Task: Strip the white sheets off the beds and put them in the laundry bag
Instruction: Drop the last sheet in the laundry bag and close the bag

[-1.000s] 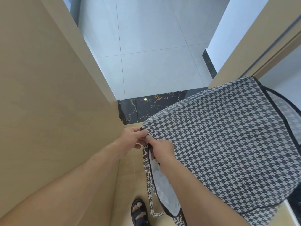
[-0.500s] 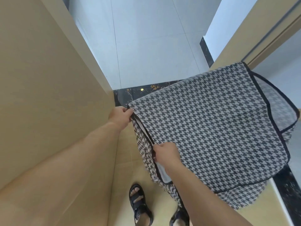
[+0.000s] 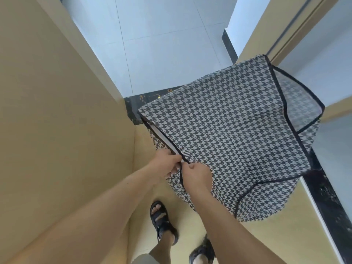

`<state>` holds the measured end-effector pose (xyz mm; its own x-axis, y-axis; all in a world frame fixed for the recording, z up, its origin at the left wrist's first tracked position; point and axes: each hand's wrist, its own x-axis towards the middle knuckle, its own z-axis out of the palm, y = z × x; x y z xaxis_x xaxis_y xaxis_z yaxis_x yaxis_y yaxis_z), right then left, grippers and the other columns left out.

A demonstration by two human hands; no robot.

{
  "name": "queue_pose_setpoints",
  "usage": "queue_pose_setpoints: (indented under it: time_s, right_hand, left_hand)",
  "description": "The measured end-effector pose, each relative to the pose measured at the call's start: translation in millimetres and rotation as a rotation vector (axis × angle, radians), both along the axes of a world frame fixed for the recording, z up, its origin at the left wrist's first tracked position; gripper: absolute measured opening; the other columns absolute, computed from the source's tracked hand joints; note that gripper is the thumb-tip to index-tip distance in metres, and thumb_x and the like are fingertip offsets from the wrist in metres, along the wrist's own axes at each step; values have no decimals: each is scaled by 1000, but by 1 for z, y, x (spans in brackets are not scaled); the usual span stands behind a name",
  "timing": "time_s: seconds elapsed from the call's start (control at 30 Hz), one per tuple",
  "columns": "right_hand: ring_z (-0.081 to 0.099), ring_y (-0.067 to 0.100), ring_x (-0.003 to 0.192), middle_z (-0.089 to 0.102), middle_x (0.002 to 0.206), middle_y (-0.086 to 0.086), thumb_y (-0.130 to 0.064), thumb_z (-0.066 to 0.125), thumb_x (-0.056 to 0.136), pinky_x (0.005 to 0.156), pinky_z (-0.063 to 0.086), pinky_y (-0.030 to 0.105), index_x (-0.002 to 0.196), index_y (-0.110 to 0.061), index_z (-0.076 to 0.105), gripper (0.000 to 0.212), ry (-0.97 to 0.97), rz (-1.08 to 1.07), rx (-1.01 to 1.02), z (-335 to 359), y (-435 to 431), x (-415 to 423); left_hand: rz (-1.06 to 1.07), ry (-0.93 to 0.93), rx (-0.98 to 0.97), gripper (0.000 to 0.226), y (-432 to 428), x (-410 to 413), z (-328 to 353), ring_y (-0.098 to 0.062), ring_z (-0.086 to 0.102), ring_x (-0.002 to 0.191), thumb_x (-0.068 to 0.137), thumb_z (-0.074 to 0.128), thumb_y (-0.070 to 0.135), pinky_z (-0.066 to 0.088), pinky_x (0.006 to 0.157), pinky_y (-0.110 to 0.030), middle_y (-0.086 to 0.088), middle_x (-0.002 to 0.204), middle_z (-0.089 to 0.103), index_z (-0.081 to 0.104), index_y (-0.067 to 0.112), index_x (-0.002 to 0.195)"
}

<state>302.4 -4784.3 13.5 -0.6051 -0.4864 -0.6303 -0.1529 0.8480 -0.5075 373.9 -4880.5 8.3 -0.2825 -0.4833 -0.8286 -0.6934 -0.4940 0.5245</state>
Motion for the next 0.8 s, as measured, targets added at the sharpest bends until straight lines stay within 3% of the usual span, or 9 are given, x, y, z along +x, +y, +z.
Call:
queue_pose_setpoints:
  time_s: [0.1,0.2,0.3,0.4,0.47,0.57,0.63,0.7,0.8]
  right_hand:
    - [32,12,39,39,42,-5,-25,51,97,41,23,28,48,-16,41,50,14,-22,13,1,18,-7]
    - [29,15,44,38,46,-2,-23,50,98,45,23,30,50,-15,40,50,20,-51,46,1,39,-14]
    - [38,17,55,46,57,0,-24,47,98,53,29,31,58,-15,47,41,41,-77,17,-1,76,-28]
    - [36,16,51,44,50,-4,-26,51,97,52,31,27,55,-17,49,43,71,-156,-6,-7,108,-46]
    - [29,10,39,39,39,-8,-28,56,97,49,31,25,51,-18,47,49,66,-209,-77,-9,120,-54]
    - [30,7,35,43,40,-7,-29,58,97,46,32,25,54,-19,52,45,62,-197,-142,-8,124,-62]
    - [37,12,41,48,44,-2,-31,61,96,48,35,28,63,-17,61,36,40,-218,-189,-9,126,-67]
    - [42,15,43,50,45,-3,-32,63,95,49,38,29,73,-15,68,28,17,-238,-226,-10,129,-71]
    - [41,11,42,47,43,-8,-29,65,94,48,34,26,67,-15,68,30,36,-174,-255,-14,137,-76]
  left_hand:
    - [14,8,-85,8,5,-1,4,-15,58,65,98,58,17,41,52,-22,-6,81,67,58,10,94]
    - [165,18,-139,8,4,4,1,-12,56,64,100,54,15,41,43,-15,-3,81,64,56,9,105]
    - [272,4,-199,11,0,8,2,-13,57,65,102,51,13,43,48,-17,-6,86,64,56,5,107]
    - [342,-104,-307,15,-6,17,-4,-26,67,74,98,58,19,57,62,-30,-12,86,70,60,8,89]
    - [217,-261,-451,16,-1,18,-5,-31,67,85,92,63,27,56,74,-40,-8,87,69,60,11,91]
    - [-28,-327,-824,41,28,6,4,-24,53,107,85,69,26,46,90,-35,-3,114,56,54,14,121]
    - [-241,-132,-1084,49,52,-6,13,-26,47,120,85,73,24,39,103,-38,-7,125,54,55,11,129]
    - [-599,98,-1218,42,73,-16,12,-27,54,115,81,77,27,43,103,-47,-8,119,63,65,13,119]
    - [-1142,157,-1157,44,100,-35,-3,-21,58,105,80,71,44,45,97,-45,0,112,66,66,19,116]
